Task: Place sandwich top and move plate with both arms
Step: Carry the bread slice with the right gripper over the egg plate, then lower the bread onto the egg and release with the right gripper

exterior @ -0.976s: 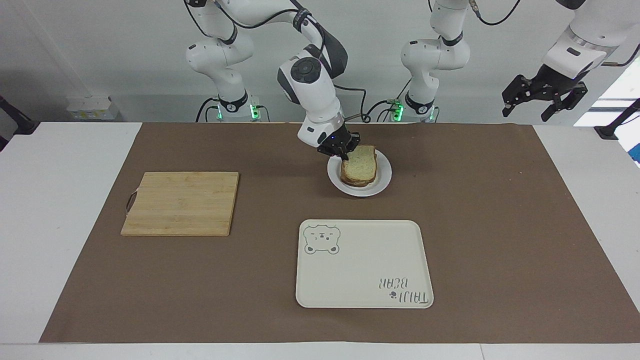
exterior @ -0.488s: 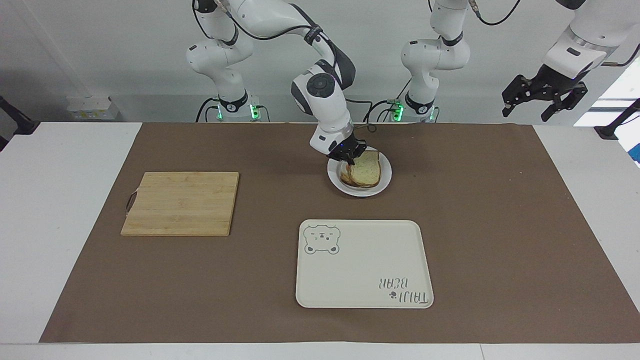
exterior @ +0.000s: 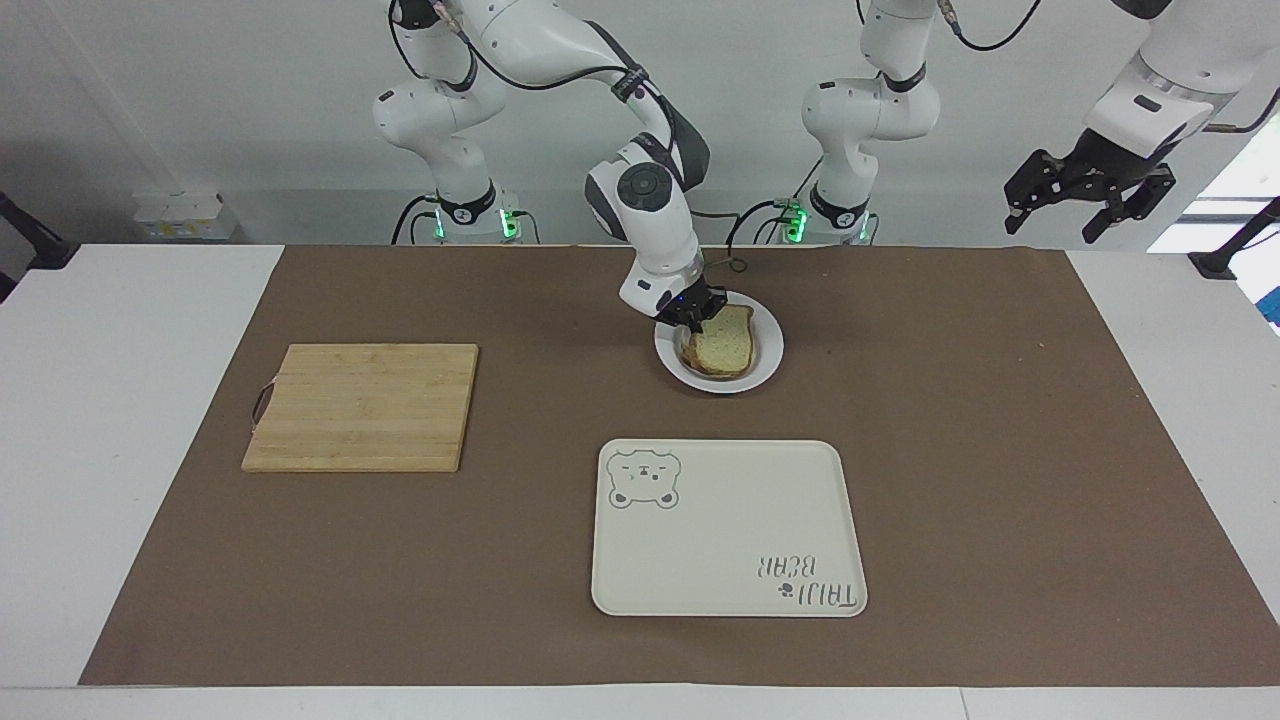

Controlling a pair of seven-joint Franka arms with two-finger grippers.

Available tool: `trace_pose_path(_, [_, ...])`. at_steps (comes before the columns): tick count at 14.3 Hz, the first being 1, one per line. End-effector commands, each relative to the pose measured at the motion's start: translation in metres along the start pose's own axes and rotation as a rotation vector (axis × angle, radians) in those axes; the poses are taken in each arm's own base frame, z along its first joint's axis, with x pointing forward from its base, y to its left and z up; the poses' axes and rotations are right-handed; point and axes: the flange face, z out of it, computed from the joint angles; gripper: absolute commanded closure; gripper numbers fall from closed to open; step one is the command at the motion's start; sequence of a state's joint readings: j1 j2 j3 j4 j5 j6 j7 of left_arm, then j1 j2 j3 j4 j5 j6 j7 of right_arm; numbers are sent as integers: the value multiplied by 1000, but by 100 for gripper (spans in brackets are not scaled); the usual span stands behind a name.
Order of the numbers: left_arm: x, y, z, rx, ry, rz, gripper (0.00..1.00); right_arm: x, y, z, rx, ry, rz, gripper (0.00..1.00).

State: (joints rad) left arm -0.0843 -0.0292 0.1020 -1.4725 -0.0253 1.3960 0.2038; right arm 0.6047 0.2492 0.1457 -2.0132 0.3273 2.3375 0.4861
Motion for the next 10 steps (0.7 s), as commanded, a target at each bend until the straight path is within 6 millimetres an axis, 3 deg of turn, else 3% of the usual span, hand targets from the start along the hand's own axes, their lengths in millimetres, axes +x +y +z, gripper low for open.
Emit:
trace_pose_path(1, [-8, 0, -1, 4, -1, 5, 0, -1, 5, -2, 17, 13, 22, 0])
trace_pose_path(5, [-8, 1, 0, 3, 2, 14, 0, 30, 7, -18, 1, 81, -3, 0])
trace_pose_path(7, [-8, 3, 2, -9, 5, 20, 0, 57, 28, -47, 8, 135, 22, 0])
trace_pose_path(10, [-10, 13, 22, -103, -3, 33, 0, 75, 58, -89, 3, 197, 33, 0])
